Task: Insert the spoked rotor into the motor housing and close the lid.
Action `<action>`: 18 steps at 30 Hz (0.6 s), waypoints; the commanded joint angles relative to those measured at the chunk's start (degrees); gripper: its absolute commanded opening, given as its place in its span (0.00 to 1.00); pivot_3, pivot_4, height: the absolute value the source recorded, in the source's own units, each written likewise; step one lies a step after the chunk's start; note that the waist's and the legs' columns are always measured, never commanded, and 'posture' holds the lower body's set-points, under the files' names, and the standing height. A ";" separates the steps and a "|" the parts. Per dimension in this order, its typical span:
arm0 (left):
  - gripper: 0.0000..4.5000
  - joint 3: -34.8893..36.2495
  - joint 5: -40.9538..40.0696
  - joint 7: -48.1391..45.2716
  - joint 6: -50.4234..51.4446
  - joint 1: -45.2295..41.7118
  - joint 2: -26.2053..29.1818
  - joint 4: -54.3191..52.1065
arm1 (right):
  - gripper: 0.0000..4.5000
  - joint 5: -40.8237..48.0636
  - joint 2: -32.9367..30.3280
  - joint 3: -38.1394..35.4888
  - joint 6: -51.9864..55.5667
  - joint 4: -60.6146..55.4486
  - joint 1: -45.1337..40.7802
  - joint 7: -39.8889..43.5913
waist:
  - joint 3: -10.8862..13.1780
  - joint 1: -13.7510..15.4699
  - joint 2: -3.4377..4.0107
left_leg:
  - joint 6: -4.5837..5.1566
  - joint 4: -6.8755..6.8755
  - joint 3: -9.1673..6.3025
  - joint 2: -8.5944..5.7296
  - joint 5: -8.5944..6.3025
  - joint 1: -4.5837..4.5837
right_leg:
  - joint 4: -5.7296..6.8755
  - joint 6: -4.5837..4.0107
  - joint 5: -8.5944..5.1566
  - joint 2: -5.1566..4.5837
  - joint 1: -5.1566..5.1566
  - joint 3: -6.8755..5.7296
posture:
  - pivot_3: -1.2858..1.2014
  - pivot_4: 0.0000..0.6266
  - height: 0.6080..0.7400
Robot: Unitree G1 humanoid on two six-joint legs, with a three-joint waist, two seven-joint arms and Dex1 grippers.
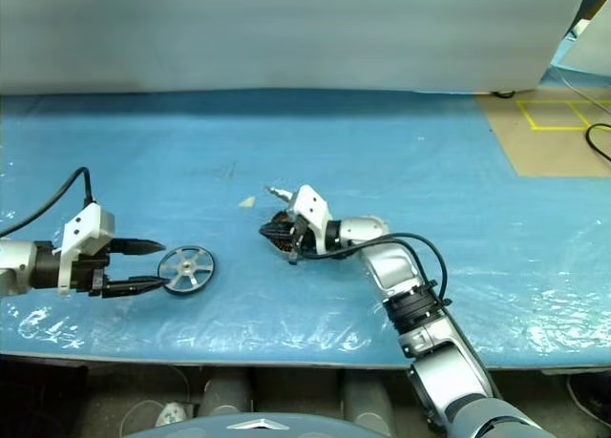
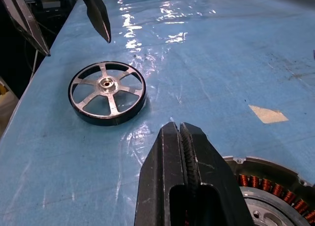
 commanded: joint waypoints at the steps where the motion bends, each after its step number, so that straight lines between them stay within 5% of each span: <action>1: 0.81 -1.51 1.81 -0.19 -2.19 -1.87 -0.61 0.52 | 0.00 1.88 0.01 -0.86 0.65 -3.85 -0.49 -0.09 | 0.00 0.04 0.00 | 0.00 0.00 0.00 0.01 0.00 0.00 | 0.01 0.00 0.00 0.00 0.00 0.00 | 0.52 0.24 1.00; 18: 0.81 -11.06 11.11 -0.06 -9.66 -9.72 -5.11 6.16 | 0.00 3.53 -2.23 -2.13 3.70 -9.09 1.01 -2.23 | -0.03 0.11 -0.06 | -0.01 0.05 -0.01 0.00 0.01 0.04 | 0.11 0.01 0.01 0.01 0.01 0.02 | 0.52 0.24 1.00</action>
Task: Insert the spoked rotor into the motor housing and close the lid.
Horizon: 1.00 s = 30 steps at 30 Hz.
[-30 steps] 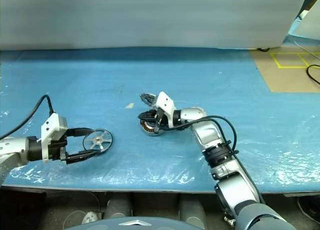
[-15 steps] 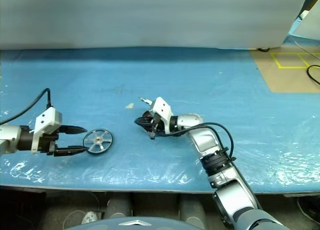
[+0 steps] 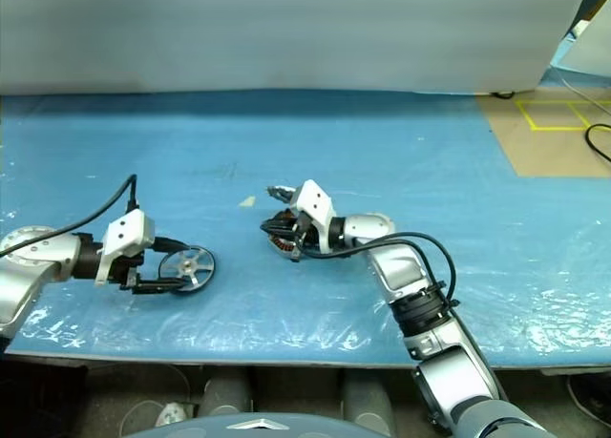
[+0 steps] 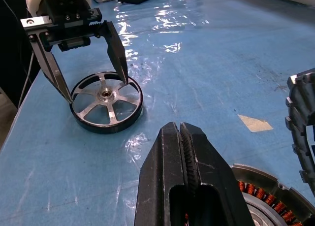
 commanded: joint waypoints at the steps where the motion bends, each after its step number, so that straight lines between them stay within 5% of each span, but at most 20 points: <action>1: 0.81 -1.00 1.77 -0.26 -1.95 -1.46 -0.19 0.84 | 0.00 1.76 -0.01 -1.36 0.42 -3.60 0.09 -0.83 | 0.00 0.08 0.00 | 0.00 0.00 0.00 0.00 0.00 0.00 | 0.00 0.00 0.00 0.00 0.01 0.00 | 0.52 0.24 1.00; 20: 0.81 -4.35 6.93 -3.12 -5.51 -4.33 -0.04 5.44 | 0.00 3.01 -0.32 -2.12 1.59 -5.50 0.55 -3.33 | 0.00 0.07 0.00 | 0.00 0.04 0.00 -0.01 0.00 0.02 | 0.10 0.00 0.00 0.00 0.00 0.01 | 0.52 0.24 1.00; 27: 0.42 -5.12 8.89 -2.76 -6.40 -4.78 -0.63 6.73 | 0.00 3.31 -0.42 -2.62 1.14 -5.00 0.01 -3.88 | 0.00 0.18 0.06 | 0.00 0.04 0.00 -0.03 0.00 0.08 | 0.12 0.00 0.00 -0.02 0.03 0.01 | 0.52 0.24 1.00; 30: 0.39 -4.11 7.06 -2.64 -5.26 -4.81 -1.78 6.21 | 0.00 3.60 -0.55 -3.33 1.19 -4.83 -0.25 -4.13 | 0.01 0.32 0.07 | 0.00 0.05 0.00 -0.08 0.00 0.12 | 0.17 -0.01 0.00 -0.07 0.06 0.04 | 0.52 0.24 1.00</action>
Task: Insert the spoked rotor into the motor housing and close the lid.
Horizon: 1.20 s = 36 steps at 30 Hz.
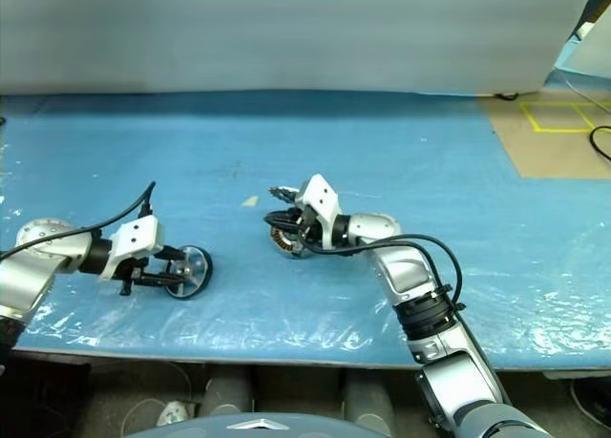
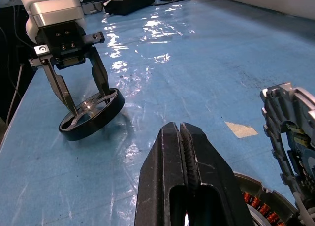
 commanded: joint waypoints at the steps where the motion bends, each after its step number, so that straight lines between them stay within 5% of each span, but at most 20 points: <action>1: 0.39 0.69 -1.33 0.81 0.89 -0.06 -1.48 -0.35 | 0.00 1.57 -0.14 -2.20 -0.67 -1.93 -1.18 -0.46 | 0.00 0.06 0.00 | 0.00 0.02 0.00 -0.01 0.00 0.01 | 0.02 0.00 0.00 -0.01 0.00 0.01 | 0.52 0.24 1.00; 16: 0.39 5.14 -15.62 8.57 13.71 -9.35 -15.21 -7.21 | 0.00 -1.09 -2.04 -7.11 -5.84 5.17 -4.37 -4.75 | 0.01 -0.10 -0.02 | 0.00 0.14 0.00 -0.02 0.00 -0.05 | 0.18 0.00 0.00 0.02 -0.06 0.11 | 0.52 0.24 1.00; 36: 0.39 -5.33 -6.81 10.27 9.60 -19.27 -25.92 4.82 | 0.00 -3.04 -2.03 -6.77 -8.09 4.75 -3.00 -9.06 | 0.05 -0.15 -0.05 | 0.00 0.11 -0.04 -0.03 0.01 -0.16 | 0.15 0.02 0.01 0.03 -0.12 0.10 | 0.52 0.24 1.00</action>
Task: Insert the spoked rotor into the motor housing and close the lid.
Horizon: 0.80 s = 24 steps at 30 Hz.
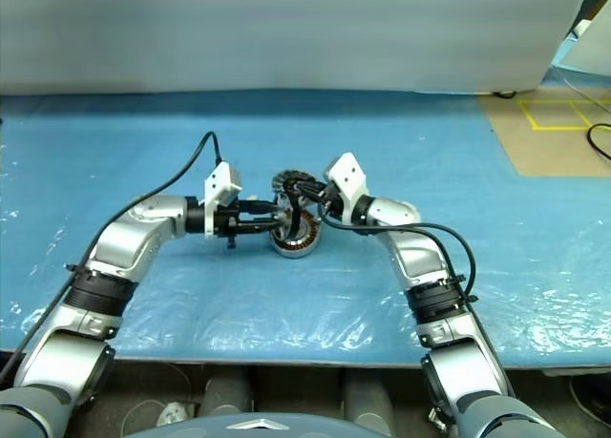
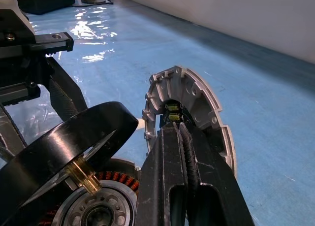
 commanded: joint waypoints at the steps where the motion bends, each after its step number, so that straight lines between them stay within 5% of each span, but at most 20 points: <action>1: 0.39 -0.88 1.38 -0.79 -1.87 -0.99 0.13 0.65 | 0.00 0.22 -0.35 -0.98 -0.55 -2.68 0.03 -0.49 | 0.00 0.05 0.00 | 0.00 -0.01 0.00 0.00 0.00 -0.01 | -0.01 0.00 0.00 0.00 0.00 0.00 | 0.52 0.24 1.00; 24: 0.39 -4.95 6.32 -3.24 -0.67 -2.18 2.41 1.73 | 0.00 0.01 -0.19 -0.39 -0.89 -2.04 -0.48 -0.83 | 0.02 0.04 0.01 | 0.00 -0.02 -0.01 0.00 0.00 0.02 | -0.03 -0.01 -0.01 -0.01 0.01 0.00 | 0.52 0.24 1.00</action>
